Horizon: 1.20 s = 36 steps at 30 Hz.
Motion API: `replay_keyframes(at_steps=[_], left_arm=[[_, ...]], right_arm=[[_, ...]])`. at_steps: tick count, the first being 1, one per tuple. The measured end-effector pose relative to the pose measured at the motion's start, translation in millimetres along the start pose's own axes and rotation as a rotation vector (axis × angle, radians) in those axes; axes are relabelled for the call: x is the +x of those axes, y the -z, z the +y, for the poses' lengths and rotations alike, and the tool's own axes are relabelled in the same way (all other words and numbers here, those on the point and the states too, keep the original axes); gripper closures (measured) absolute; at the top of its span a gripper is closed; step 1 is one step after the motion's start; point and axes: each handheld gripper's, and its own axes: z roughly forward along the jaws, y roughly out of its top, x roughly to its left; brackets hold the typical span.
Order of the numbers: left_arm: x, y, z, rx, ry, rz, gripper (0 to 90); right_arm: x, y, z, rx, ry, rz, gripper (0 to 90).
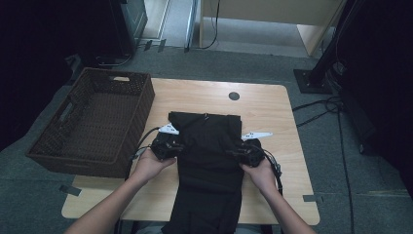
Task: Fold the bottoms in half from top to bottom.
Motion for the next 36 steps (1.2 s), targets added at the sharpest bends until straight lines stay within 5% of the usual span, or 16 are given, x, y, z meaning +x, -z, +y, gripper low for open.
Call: replay_keyframes(at_steps=[12, 18, 26, 30, 33, 36], left_arm=[[18.2, -33.4, -3.4, 0.044, 0.038, 0.015, 88.3], [43.9, -45.4, 20.8, 0.023, 0.069, 0.075, 88.2], [83.1, -58.5, 55.6, 0.011, 0.119, 0.191, 87.4], [92.4, -62.5, 65.3, 0.000, 0.140, 0.246, 86.8], [92.1, -60.8, 68.7, -0.007, 0.134, 0.250, 87.8], [87.7, -41.1, 74.5, -0.090, 0.153, 0.213, 88.2]], right_arm=[[-12.9, -18.0, -5.9, 0.001, 0.024, -0.029, 80.1], [-31.5, -33.0, 16.3, -0.026, 0.001, -0.051, 79.5], [-55.1, -67.4, 63.6, -0.061, -0.019, -0.140, 77.9], [-57.6, -78.7, 76.3, -0.079, -0.049, -0.177, 77.7], [-59.0, -80.3, 81.6, -0.076, -0.085, -0.183, 79.7], [-58.3, -68.8, 90.5, -0.100, -0.116, -0.160, 80.3]])
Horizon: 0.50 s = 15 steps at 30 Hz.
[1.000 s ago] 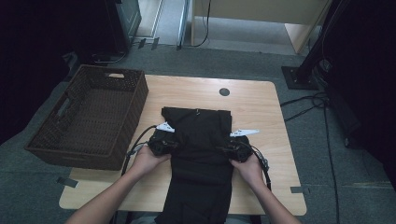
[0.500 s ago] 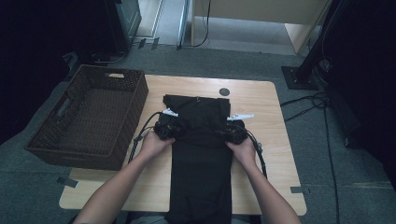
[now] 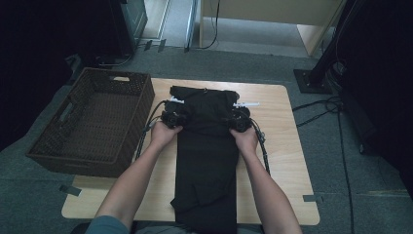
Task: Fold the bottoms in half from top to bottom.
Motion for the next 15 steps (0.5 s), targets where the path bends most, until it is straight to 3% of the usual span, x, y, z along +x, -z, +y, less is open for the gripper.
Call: replay_keyframes(at_steps=[3, 5, 7, 9, 12, 15], left_arm=[[-9.1, 27.5, 4.4, -0.064, -0.021, -0.035, 88.2], [-15.7, 41.8, 1.8, -0.081, -0.037, -0.064, 88.2], [-26.6, 60.8, -7.8, -0.095, -0.042, -0.109, 88.1], [-41.9, 81.1, -25.2, -0.109, -0.071, -0.146, 88.1], [-58.3, 94.2, -48.9, -0.068, -0.108, -0.177, 88.0], [-68.9, 93.9, -76.0, 0.011, -0.140, -0.201, 87.9]], right_arm=[[6.5, 25.8, 9.3, -0.042, 0.026, 0.025, 80.4], [10.9, 43.2, 10.1, -0.053, 0.044, 0.049, 80.4], [16.7, 61.3, 7.0, -0.076, 0.042, 0.092, 80.3], [27.5, 83.6, -3.0, -0.071, 0.077, 0.128, 80.2], [38.8, 102.6, -25.2, -0.046, 0.102, 0.168, 80.1], [47.8, 109.8, -60.8, 0.010, 0.130, 0.188, 79.9]])
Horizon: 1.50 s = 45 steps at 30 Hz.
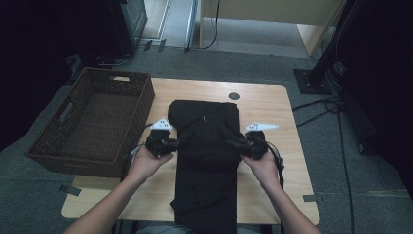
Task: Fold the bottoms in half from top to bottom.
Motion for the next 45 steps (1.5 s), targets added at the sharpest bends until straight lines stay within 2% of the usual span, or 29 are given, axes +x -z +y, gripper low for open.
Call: replay_keyframes(at_steps=[3, 5, 7, 9, 11, 13, 15, 17, 19, 21, 23, 26, 28, 29, 32, 34, 36, 38, 40, 42, 45], left_arm=[[-3.7, -13.1, -19.7, 0.078, -0.009, -0.009, 87.5], [-1.8, -24.5, -29.8, 0.125, -0.003, -0.009, 87.4], [1.5, -33.5, -33.7, 0.160, -0.013, 0.011, 87.3], [6.3, -39.6, -33.8, 0.158, -0.017, 0.020, 87.2], [11.7, -43.5, -29.8, 0.154, -0.003, 0.023, 87.2], [16.7, -47.2, -24.9, 0.147, -0.011, 0.044, 87.2], [24.3, -51.6, -19.9, 0.129, 0.008, 0.053, 87.1], [32.0, -55.3, -14.8, 0.113, 0.019, 0.066, 87.0], [44.1, -61.2, -6.4, 0.090, 0.039, 0.090, 87.0], [52.9, -65.6, 0.2, 0.076, 0.053, 0.106, 86.9], [61.7, -69.9, 8.1, 0.072, 0.070, 0.125, 86.8], [74.4, -78.5, 22.9, 0.070, 0.050, 0.188, 85.5], [81.4, -83.9, 30.6, 0.062, 0.082, 0.204, 86.6], [83.1, -85.8, 33.4, 0.064, 0.084, 0.207, 87.9], [81.8, -83.9, 37.0, 0.072, 0.081, 0.209, 88.5], [78.0, -74.2, 40.0, 0.033, 0.078, 0.195, 88.6], [71.5, -59.2, 44.3, -0.018, 0.104, 0.168, 88.5], [61.1, -42.8, 42.4, -0.063, 0.105, 0.138, 88.5], [50.4, -33.6, 37.7, -0.049, 0.100, 0.112, 88.2], [41.5, -30.2, 28.4, -0.032, 0.092, 0.081, 87.8], [37.8, -35.5, 12.6, 0.019, 0.091, 0.059, 86.9]], right_arm=[[3.1, -8.9, -28.1, 0.075, -0.005, 0.002, 79.7], [0.2, -16.7, -43.6, 0.104, -0.016, 0.002, 79.6], [-2.8, -20.6, -48.6, 0.110, -0.017, -0.004, 79.5], [-5.6, -24.3, -48.0, 0.111, -0.010, -0.011, 79.5], [-8.3, -29.8, -45.7, 0.127, 0.014, -0.031, 79.5], [-13.0, -35.9, -42.1, 0.113, 0.021, -0.046, 79.5], [-20.5, -41.4, -38.6, 0.078, 0.008, -0.052, 79.4], [-27.5, -46.7, -33.4, 0.066, -0.012, -0.053, 79.3], [-34.1, -53.8, -24.5, 0.056, -0.024, -0.072, 79.2], [-39.0, -60.1, -16.8, 0.049, -0.018, -0.089, 79.1], [-46.1, -68.5, -5.5, 0.049, -0.028, -0.105, 78.9], [-55.6, -80.3, 10.3, 0.050, -0.043, -0.135, 77.9], [-60.2, -86.9, 18.2, 0.043, -0.049, -0.158, 77.6], [-62.1, -89.6, 21.8, 0.042, -0.049, -0.172, 78.0], [-65.0, -91.0, 25.4, 0.037, -0.076, -0.175, 79.5], [-63.1, -85.4, 27.8, 0.032, -0.088, -0.163, 80.0], [-58.2, -73.7, 33.4, 0.007, -0.075, -0.147, 80.1], [-48.1, -57.3, 36.9, -0.016, -0.052, -0.132, 80.0], [-37.2, -41.2, 32.8, -0.042, -0.038, -0.101, 79.7], [-28.9, -31.3, 23.3, -0.034, -0.036, -0.079, 79.5], [-25.0, -29.4, 6.0, -0.001, -0.018, -0.073, 78.9]])
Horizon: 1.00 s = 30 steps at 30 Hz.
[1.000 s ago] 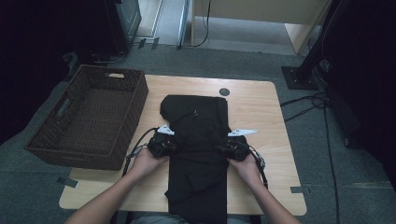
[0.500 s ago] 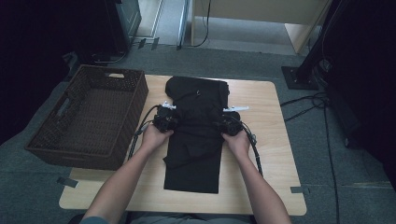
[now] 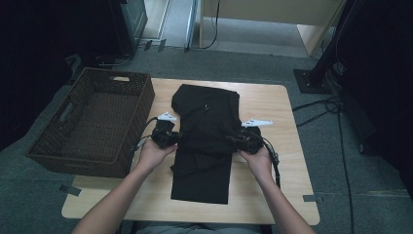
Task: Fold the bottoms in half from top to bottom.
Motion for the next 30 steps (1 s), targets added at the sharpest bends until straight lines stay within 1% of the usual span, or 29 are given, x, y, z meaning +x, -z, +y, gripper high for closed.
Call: replay_keyframes(at_steps=[1, 2, 3, 4, 5, 6, 7, 8, 9, 11, 12, 13, 15, 16, 17, 18, 19, 21, 22, 23, 24, 25, 26, 28, 30], left_arm=[[0.9, -2.7, -3.7, 0.014, -0.002, -0.002, 86.1], [1.7, -4.4, -5.4, 0.026, 0.004, -0.004, 84.5], [3.4, -6.2, -7.3, 0.040, 0.012, -0.015, 82.0], [4.3, -5.6, -7.5, 0.048, 0.012, -0.014, 75.9], [4.6, -4.8, -7.4, 0.045, 0.008, -0.015, 72.5], [5.2, -1.2, -6.3, 0.036, 0.001, -0.019, 71.4], [5.4, 2.8, -4.6, 0.024, 0.005, -0.025, 69.7], [5.7, 7.4, -2.4, 0.016, 0.006, -0.035, 68.6], [5.9, 11.0, -0.3, 0.014, 0.005, -0.040, 68.3], [6.8, 19.9, 5.9, -0.001, 0.001, -0.042, 68.5], [8.4, 24.3, 10.1, -0.007, -0.005, -0.036, 69.5], [10.1, 26.4, 13.3, -0.014, -0.004, -0.025, 70.3], [14.9, 27.0, 18.5, -0.019, 0.003, -0.013, 75.0], [20.3, 24.1, 22.4, -0.015, 0.012, 0.006, 77.0], [22.2, 22.6, 23.7, -0.012, 0.015, 0.012, 80.2], [27.6, 17.8, 26.4, -0.003, 0.026, 0.017, 81.2], [32.2, 13.5, 27.8, -0.001, 0.036, 0.027, 82.6], [40.1, 5.9, 29.3, 0.008, 0.062, 0.042, 85.9], [46.2, -0.6, 29.0, 0.010, 0.082, 0.049, 87.6], [48.7, -4.0, 28.5, 0.015, 0.091, 0.053, 89.1], [52.0, -8.5, 27.2, 0.025, 0.097, 0.060, 89.8], [54.4, -13.2, 25.6, 0.035, 0.110, 0.058, 90.0], [55.8, -17.5, 23.9, 0.044, 0.113, 0.058, 90.0], [56.7, -24.7, 20.5, 0.064, 0.116, 0.054, 90.0], [55.3, -30.9, 17.8, 0.082, 0.104, 0.047, 90.0]], right_arm=[[-1.3, -2.3, -7.0, 0.016, -0.002, -0.002, 78.0], [-2.5, -4.8, -11.5, 0.023, -0.015, 0.008, 76.9], [-3.8, -6.2, -13.9, 0.032, -0.018, 0.009, 74.7], [-5.2, -7.4, -16.5, 0.043, -0.016, 0.008, 69.2], [-6.7, -7.0, -17.0, 0.043, -0.024, 0.018, 64.5], [-7.0, -5.6, -16.7, 0.043, -0.026, 0.019, 62.0], [-8.0, -1.3, -15.3, 0.031, -0.018, 0.017, 58.5], [-8.6, 2.6, -13.8, 0.021, -0.016, 0.020, 57.5], [-9.7, 7.3, -11.6, 0.025, -0.016, 0.027, 56.3], [-11.5, 15.5, -6.9, 0.021, -0.024, 0.039, 56.0], [-12.4, 20.2, -4.3, 0.011, -0.024, 0.046, 56.3], [-13.5, 25.6, -0.3, 0.000, -0.018, 0.043, 57.1], [-16.7, 32.0, 6.3, -0.021, -0.019, 0.036, 62.0], [-18.6, 33.1, 8.7, -0.029, -0.022, 0.029, 64.7], [-23.4, 32.1, 13.0, -0.039, -0.023, 0.010, 70.0], [-25.2, 30.9, 14.1, -0.036, -0.024, 0.003, 72.7], [-29.7, 25.9, 16.4, -0.022, -0.023, -0.022, 77.8], [-36.3, 14.8, 17.5, 0.012, -0.027, -0.043, 83.8], [-39.5, 8.1, 17.1, 0.037, -0.040, -0.052, 85.4], [-43.8, -2.1, 15.5, 0.069, -0.049, -0.060, 86.8], [-45.5, -6.6, 14.4, 0.081, -0.052, -0.060, 87.7], [-48.1, -12.2, 12.6, 0.098, -0.056, -0.062, 88.2], [-49.7, -16.6, 11.0, 0.112, -0.067, -0.064, 89.3], [-52.5, -23.1, 7.9, 0.135, -0.083, -0.049, 90.0], [-53.0, -27.7, 6.0, 0.147, -0.080, -0.043, 90.0]])
